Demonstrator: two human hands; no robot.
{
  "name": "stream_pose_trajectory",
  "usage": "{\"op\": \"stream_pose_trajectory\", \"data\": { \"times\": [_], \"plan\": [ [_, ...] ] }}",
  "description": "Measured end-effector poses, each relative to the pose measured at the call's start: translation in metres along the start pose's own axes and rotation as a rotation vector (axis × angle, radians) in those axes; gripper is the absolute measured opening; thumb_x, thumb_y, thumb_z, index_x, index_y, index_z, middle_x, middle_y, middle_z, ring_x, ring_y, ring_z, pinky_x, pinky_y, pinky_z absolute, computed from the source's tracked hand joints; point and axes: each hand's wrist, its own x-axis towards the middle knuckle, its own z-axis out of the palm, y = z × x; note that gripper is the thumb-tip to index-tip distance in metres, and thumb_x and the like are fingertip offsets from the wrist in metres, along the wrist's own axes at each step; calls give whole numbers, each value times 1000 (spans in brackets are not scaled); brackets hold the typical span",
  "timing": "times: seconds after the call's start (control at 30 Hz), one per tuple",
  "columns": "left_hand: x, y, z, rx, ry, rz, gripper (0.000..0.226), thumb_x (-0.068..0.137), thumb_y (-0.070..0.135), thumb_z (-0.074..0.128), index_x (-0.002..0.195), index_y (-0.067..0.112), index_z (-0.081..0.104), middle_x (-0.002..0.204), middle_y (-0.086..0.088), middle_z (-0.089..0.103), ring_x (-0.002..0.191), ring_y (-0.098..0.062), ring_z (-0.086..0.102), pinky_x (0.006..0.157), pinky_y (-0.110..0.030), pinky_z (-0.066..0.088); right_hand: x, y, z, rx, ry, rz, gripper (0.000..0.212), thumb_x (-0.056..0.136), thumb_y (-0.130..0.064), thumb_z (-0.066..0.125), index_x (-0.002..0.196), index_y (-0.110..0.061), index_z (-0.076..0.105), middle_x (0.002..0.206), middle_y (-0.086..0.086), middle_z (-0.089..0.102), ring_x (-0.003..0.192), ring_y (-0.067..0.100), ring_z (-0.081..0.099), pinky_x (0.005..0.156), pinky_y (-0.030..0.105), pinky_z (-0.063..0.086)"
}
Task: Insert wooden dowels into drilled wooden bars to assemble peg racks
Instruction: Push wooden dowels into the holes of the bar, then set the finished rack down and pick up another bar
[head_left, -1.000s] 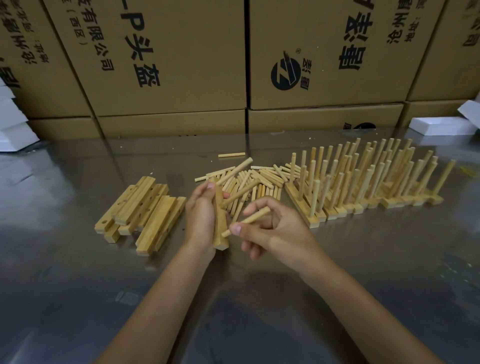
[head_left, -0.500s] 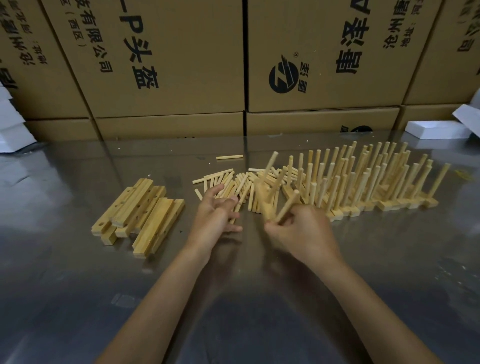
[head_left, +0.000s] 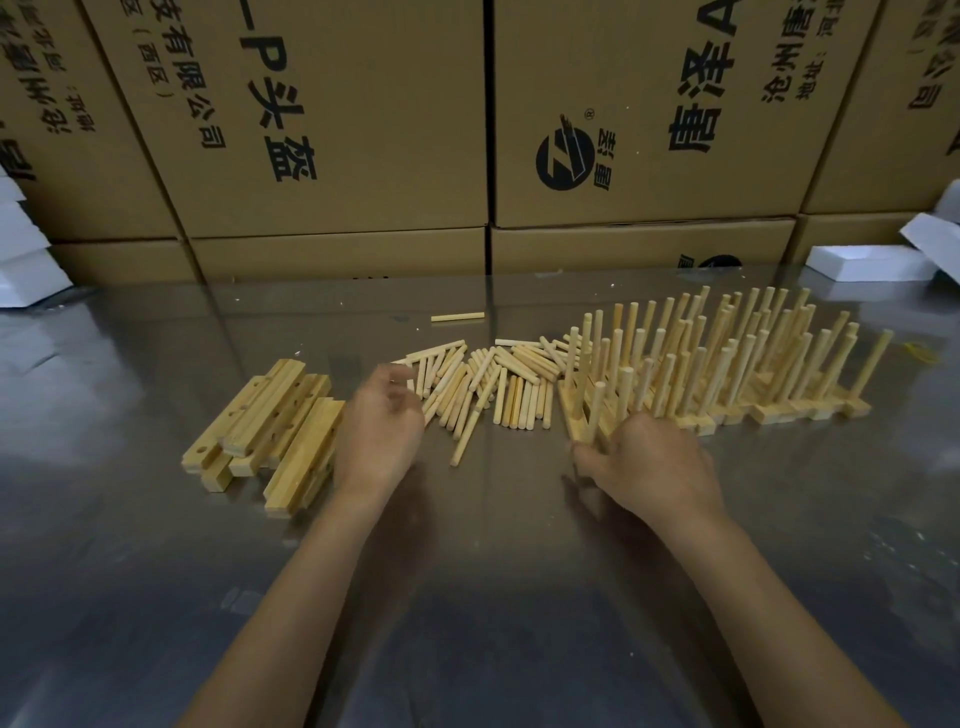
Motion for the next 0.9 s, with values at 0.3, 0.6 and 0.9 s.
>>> {"op": "stream_pose_trajectory", "data": {
  "times": [0.3,0.6,0.9],
  "plan": [
    [14,-26,-23,873,-93,-41,43,98,26,51,137,7,49,142,-18,42,131,-35,38,105,-43,34,-14,-20,11,133,-186,-218,53,91,-43,59,49,-11,57,41,-1,48,42,14,50,47,27,38],
    [20,-28,-27,649,-70,-35,32,98,20,52,128,12,62,133,-17,56,125,-38,48,102,-47,43,-23,-31,27,209,-154,-307,46,94,-36,53,61,-5,61,58,9,62,55,20,58,62,36,51],
    [21,-31,-22,854,-45,9,46,97,49,49,125,16,64,139,-14,49,130,-33,40,104,-46,36,-22,-29,34,214,-105,-304,47,95,-40,53,59,-9,58,52,3,57,51,15,54,51,26,34]
  ]
}}
